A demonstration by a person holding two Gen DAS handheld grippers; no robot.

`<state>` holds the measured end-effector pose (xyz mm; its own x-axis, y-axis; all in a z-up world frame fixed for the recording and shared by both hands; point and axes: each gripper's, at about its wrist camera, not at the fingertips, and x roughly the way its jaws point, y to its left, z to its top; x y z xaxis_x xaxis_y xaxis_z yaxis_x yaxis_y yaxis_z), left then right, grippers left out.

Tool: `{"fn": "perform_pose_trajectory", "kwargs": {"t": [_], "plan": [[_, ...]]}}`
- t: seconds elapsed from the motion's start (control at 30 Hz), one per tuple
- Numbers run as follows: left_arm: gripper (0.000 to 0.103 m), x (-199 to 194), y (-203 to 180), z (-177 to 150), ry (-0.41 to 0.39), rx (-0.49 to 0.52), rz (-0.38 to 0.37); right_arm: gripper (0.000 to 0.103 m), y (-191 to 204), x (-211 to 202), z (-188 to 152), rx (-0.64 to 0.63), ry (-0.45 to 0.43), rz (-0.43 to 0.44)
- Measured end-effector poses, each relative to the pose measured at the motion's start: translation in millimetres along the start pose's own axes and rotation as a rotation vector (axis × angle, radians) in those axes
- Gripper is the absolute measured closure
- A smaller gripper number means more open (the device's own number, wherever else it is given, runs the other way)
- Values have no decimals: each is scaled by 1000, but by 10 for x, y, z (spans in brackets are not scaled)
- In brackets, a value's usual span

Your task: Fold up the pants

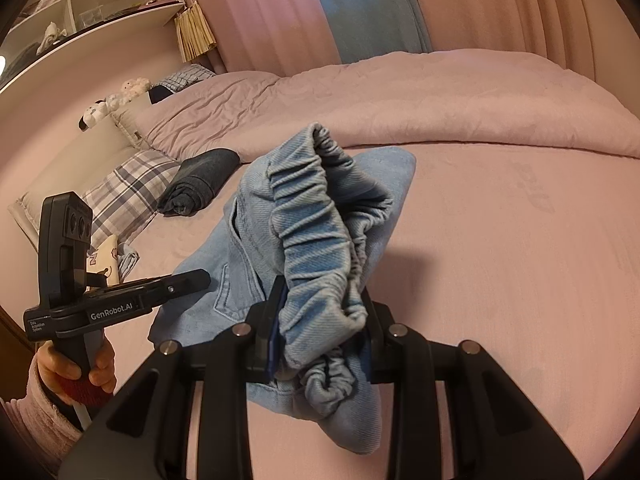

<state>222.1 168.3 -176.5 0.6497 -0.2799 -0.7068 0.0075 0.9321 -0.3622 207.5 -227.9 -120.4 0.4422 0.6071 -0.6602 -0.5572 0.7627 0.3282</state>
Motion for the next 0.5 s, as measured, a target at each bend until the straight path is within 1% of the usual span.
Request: {"fn": "perform_pose_trajectory", "kwargs": {"t": [0.5], "plan": [[87, -74, -28, -17, -10, 15, 33, 73, -88, 384, 351, -12, -19, 2]]}}
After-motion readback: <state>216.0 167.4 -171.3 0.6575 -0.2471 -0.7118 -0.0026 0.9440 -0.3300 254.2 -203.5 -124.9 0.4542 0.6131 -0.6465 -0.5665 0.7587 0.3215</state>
